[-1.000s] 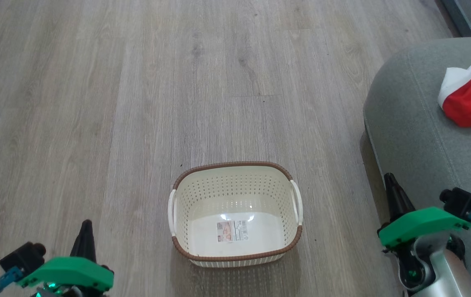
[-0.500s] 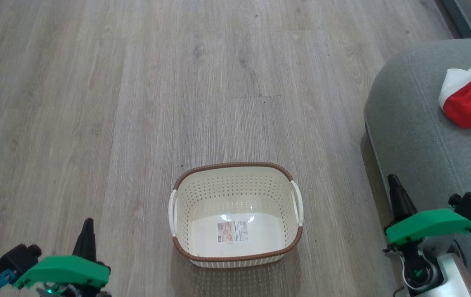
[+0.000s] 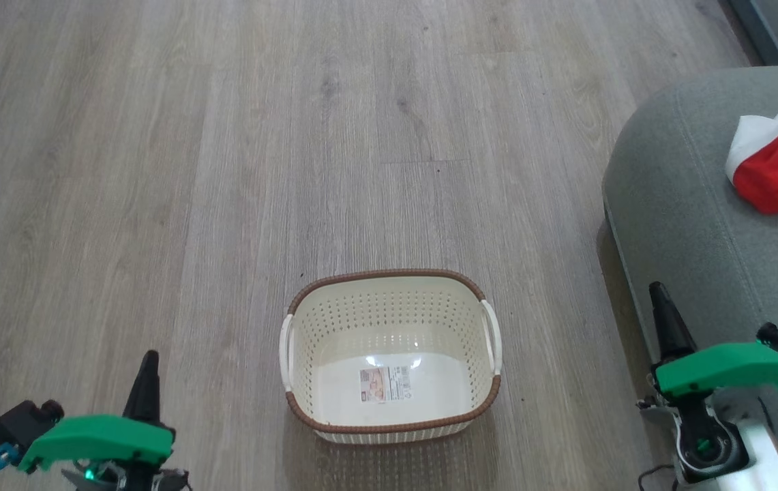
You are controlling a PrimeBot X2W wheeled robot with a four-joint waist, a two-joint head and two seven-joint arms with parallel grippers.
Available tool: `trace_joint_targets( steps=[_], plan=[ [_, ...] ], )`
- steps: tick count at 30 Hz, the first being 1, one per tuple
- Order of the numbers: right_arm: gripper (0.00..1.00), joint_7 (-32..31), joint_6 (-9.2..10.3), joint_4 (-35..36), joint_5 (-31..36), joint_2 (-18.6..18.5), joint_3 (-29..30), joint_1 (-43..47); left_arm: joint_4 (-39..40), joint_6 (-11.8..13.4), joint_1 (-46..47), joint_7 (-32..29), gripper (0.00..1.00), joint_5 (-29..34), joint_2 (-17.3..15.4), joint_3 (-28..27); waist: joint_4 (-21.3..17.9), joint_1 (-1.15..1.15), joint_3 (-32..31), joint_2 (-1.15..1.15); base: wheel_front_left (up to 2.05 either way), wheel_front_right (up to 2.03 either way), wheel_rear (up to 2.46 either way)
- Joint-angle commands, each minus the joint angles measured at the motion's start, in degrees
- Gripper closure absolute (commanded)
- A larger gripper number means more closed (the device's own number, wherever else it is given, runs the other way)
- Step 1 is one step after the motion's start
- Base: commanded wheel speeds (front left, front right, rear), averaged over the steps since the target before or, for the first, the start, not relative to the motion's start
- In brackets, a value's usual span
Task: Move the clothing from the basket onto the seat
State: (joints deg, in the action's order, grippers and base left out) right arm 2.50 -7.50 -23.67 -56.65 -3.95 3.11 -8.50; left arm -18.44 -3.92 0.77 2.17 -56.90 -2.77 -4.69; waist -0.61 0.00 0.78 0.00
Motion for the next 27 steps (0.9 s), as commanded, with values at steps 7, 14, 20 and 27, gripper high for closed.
trace_joint_targets(
  steps=[7,14,20,27],
  plan=[
    [1.00,-1.65,0.00,3.41,-6.07,0.14,0.17,-0.32,2.49,-0.88,3.40,-1.43,1.00,-5.99,-0.24,-1.22,0.09,0.00,-0.09,0.00,0.00,0.00,0.00],
    [1.00,-2.82,0.00,4.39,-10.73,0.29,0.69,0.10,2.79,-1.30,3.72,-2.58,1.00,-10.62,-0.22,-1.32,0.17,0.00,-0.17,0.00,0.00,0.00,0.00],
    [1.00,-3.65,0.00,5.10,-14.07,0.39,1.06,0.40,3.00,-1.61,3.95,-3.40,1.00,-13.95,-0.20,-1.39,0.23,0.00,-0.23,0.00,0.00,0.00,0.00],
    [1.00,-4.82,0.01,6.10,-18.75,0.54,1.57,0.82,3.30,-2.04,4.28,-4.55,1.00,-18.60,-0.18,-1.50,0.32,0.00,-0.31,0.00,0.00,0.00,0.00]
  ],
)
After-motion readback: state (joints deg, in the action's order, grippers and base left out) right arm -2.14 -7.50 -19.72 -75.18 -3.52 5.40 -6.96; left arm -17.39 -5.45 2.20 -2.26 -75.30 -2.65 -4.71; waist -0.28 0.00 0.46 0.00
